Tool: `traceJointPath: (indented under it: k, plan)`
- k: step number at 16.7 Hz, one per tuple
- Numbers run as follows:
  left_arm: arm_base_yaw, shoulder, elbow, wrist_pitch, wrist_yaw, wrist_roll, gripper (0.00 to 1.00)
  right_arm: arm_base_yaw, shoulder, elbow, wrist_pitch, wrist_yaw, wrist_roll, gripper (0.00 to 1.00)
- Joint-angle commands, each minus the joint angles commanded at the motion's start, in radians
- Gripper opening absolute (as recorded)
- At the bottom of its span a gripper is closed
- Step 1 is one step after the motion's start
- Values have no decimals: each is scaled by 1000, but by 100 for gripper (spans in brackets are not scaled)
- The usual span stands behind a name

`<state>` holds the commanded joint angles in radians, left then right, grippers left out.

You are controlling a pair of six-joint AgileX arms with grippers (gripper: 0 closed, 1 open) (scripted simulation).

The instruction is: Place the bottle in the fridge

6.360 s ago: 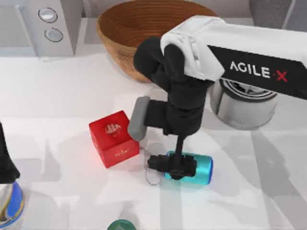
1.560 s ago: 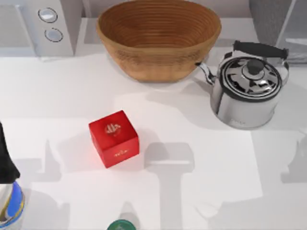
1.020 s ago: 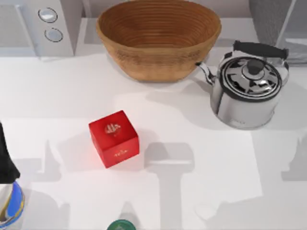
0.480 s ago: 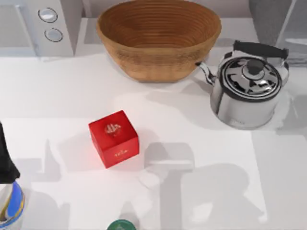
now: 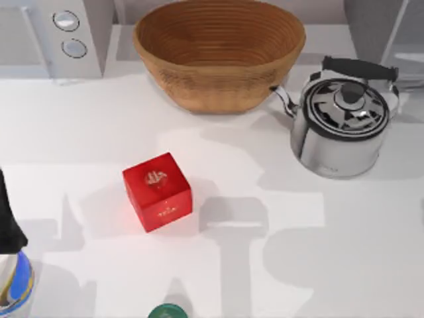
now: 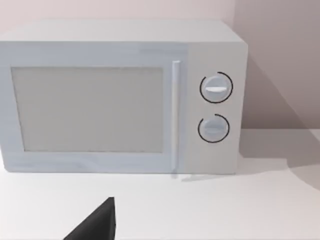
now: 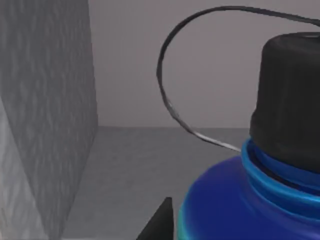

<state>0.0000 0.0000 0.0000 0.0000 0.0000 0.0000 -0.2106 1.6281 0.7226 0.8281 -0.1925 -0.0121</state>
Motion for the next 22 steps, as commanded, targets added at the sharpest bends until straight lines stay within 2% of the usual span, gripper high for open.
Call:
traceJointPath:
  k: [4, 9, 16, 19, 22]
  plan:
    - [0, 0, 0, 0, 0, 0, 100, -42, 315, 153, 174, -39, 9, 1]
    - [0, 0, 0, 0, 0, 0, 100, -67, 478, 257, 293, -66, 25, 1]
    - [0, 0, 0, 0, 0, 0, 100, -60, 493, 271, 286, -65, 25, 1]
    - [0, 0, 0, 0, 0, 0, 100, -50, 553, 374, 240, -54, 22, 1]
    - [0, 0, 0, 0, 0, 0, 100, -37, 637, 561, 164, -37, 21, 1]
